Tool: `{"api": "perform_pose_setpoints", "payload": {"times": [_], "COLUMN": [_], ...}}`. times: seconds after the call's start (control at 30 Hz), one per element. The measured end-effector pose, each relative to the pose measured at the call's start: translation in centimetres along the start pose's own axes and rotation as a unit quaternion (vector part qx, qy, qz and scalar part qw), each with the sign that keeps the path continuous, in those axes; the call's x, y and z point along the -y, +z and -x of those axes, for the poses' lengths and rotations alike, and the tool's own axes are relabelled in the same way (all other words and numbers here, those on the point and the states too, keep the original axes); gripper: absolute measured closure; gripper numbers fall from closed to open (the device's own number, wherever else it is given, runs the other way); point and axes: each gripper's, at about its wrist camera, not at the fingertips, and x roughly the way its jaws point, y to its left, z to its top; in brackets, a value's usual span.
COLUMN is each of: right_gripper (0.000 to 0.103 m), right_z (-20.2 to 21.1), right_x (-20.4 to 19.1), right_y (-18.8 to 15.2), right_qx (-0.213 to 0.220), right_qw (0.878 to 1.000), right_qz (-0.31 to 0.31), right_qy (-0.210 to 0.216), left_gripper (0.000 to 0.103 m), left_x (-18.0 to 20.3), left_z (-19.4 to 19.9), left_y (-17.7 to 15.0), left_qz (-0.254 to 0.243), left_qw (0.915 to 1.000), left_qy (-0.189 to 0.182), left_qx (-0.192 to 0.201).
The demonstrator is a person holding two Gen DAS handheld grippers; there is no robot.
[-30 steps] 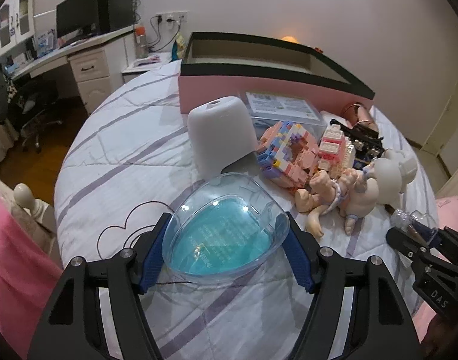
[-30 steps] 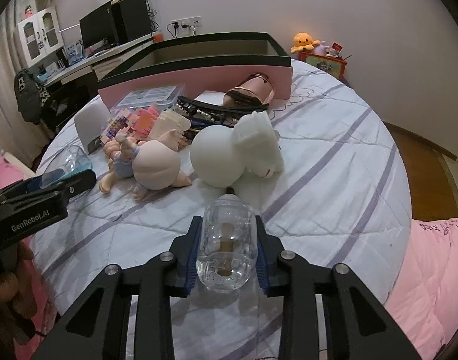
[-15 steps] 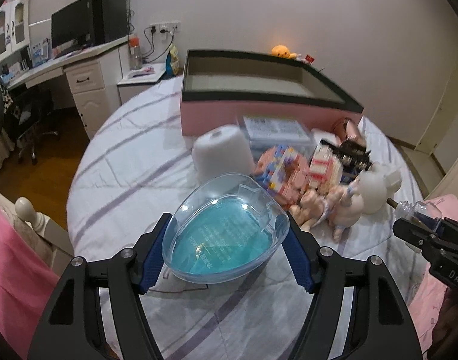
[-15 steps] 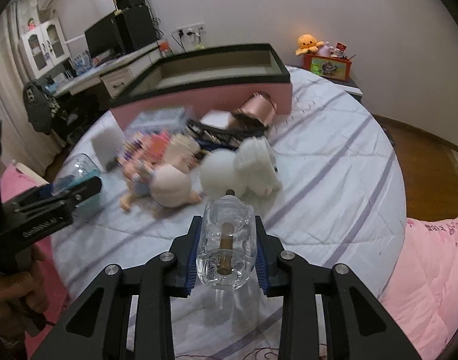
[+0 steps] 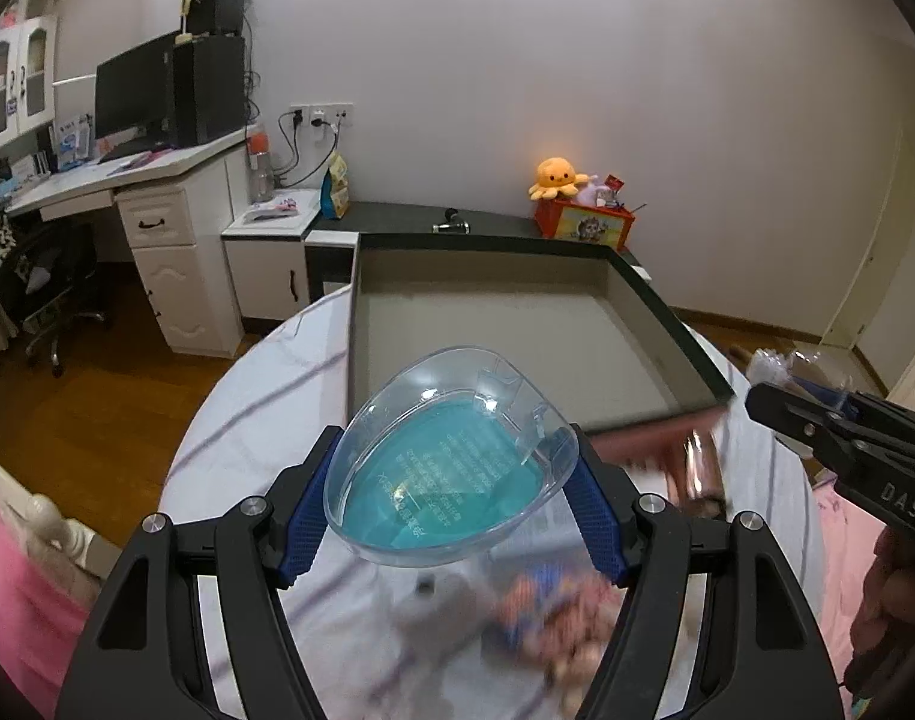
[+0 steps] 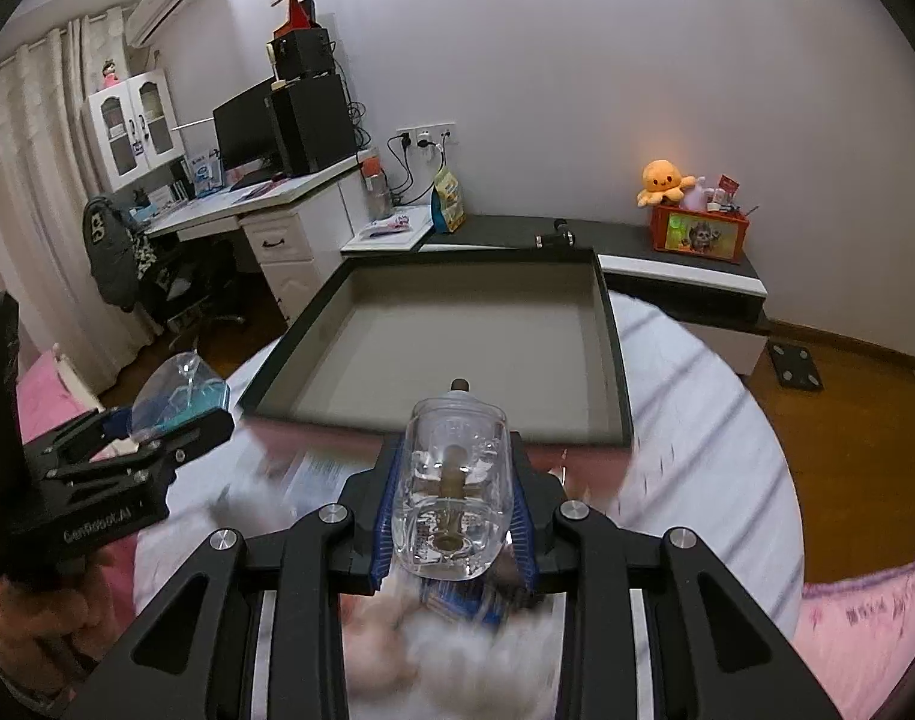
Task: Organize rigid objects
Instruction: 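Lower the blue dish and clear bottle into the pink box and release both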
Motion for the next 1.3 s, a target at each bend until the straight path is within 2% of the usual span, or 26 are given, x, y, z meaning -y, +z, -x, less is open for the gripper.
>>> {"api": "perform_pose_setpoints", "payload": {"times": [0.1,0.27,0.43,0.7,0.73,0.8,0.87,0.93,1.07,1.3], "right_gripper": [0.072,0.072,0.071,0.069,0.066,0.048,0.020,0.018,0.014,0.014], "right_z": [-2.8,-6.9,-9.6,-11.7,-11.6,-11.2,-10.4,-9.3,-7.2,-3.1], "right_x": [1.0,1.8,2.3,2.6,2.6,2.7,2.9,3.2,3.3,2.9], "right_y": [1.9,3.2,3.0,2.1,2.1,2.1,2.2,2.2,1.8,-0.1], "right_qx": [-0.014,-0.047,-0.077,-0.114,-0.113,-0.108,-0.094,-0.082,-0.062,-0.030], "right_qw": [1.000,0.999,0.997,0.993,0.993,0.994,0.995,0.996,0.996,0.996], "right_qz": [-0.008,-0.014,-0.012,-0.015,-0.016,-0.021,-0.034,-0.042,-0.053,-0.083], "right_qy": [0.004,0.004,0.002,-0.004,-0.004,-0.006,-0.007,-0.008,-0.022,-0.020], "left_gripper": [0.032,0.032,0.031,0.030,0.029,0.014,0.006,0.000,0.000,0.000], "left_x": [0.2,0.5,0.7,1.0,1.0,1.0,0.9,0.7,-0.2,-1.4], "left_z": [-2.5,-6.3,-9.4,-11.5,-11.5,-11.3,-10.8,-9.9,-7.4,-2.4], "left_y": [1.9,3.7,4.4,4.2,4.2,4.3,4.3,4.3,4.2,3.0], "left_qz": [0.002,-0.001,-0.005,-0.014,-0.015,-0.017,-0.017,-0.012,0.003,0.018], "left_qw": [1.0000,0.9996,0.9985,0.9963,0.9963,0.9965,0.9969,0.9979,0.9994,0.9995], "left_qy": [0.002,0.008,0.014,0.017,0.018,0.022,0.030,0.031,0.028,0.015], "left_qx": [-0.006,-0.027,-0.052,-0.083,-0.082,-0.079,-0.071,-0.056,-0.020,0.023]}}
